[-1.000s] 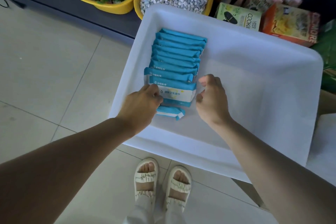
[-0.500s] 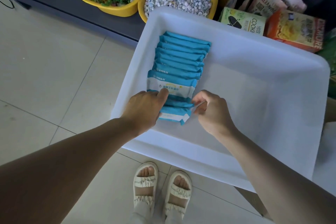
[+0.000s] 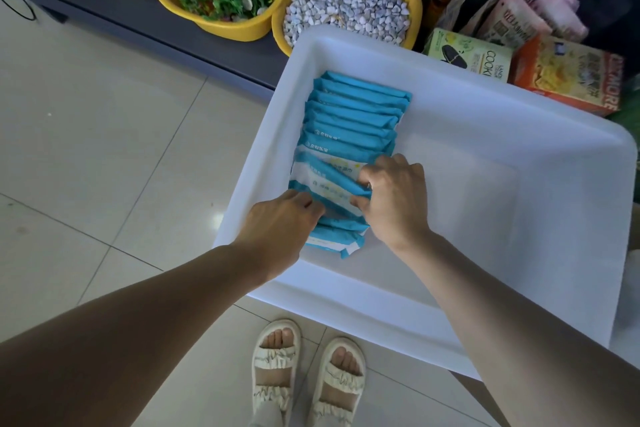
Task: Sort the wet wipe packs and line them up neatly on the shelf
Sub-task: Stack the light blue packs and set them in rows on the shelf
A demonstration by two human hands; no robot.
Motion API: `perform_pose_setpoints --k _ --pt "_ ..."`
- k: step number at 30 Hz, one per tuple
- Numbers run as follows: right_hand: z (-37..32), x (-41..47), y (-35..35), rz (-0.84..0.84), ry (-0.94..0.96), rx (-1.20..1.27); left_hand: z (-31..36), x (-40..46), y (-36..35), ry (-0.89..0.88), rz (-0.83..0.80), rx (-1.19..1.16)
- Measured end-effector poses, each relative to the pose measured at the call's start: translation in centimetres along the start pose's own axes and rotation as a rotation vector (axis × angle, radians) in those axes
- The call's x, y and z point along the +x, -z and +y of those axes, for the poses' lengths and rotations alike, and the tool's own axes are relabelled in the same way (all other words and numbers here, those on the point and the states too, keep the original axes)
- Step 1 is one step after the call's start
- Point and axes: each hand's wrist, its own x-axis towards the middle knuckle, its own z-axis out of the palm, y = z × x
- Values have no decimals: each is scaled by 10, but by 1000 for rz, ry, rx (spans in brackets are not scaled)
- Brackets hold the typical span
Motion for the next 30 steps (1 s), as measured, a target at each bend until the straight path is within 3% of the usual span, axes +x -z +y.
perform_pose_setpoints --k 4,9,13,18,24,30 --pt "10 -16 9 50 87 56 0 -3 3 -16 -10 4" --pt "13 -7 13 52 55 110 0 -3 5 -20 -11 29" --pt "4 12 10 69 100 43 1 0 7 -16 -27 48" --pt "0 12 11 -10 79 -126 3 1 11 -7 -49 65" --pt "1 10 11 -159 18 -13 0 4 6 4 -85 48" --pt "5 -7 26 -171 -91 94 5 1 18 -25 -103 77"
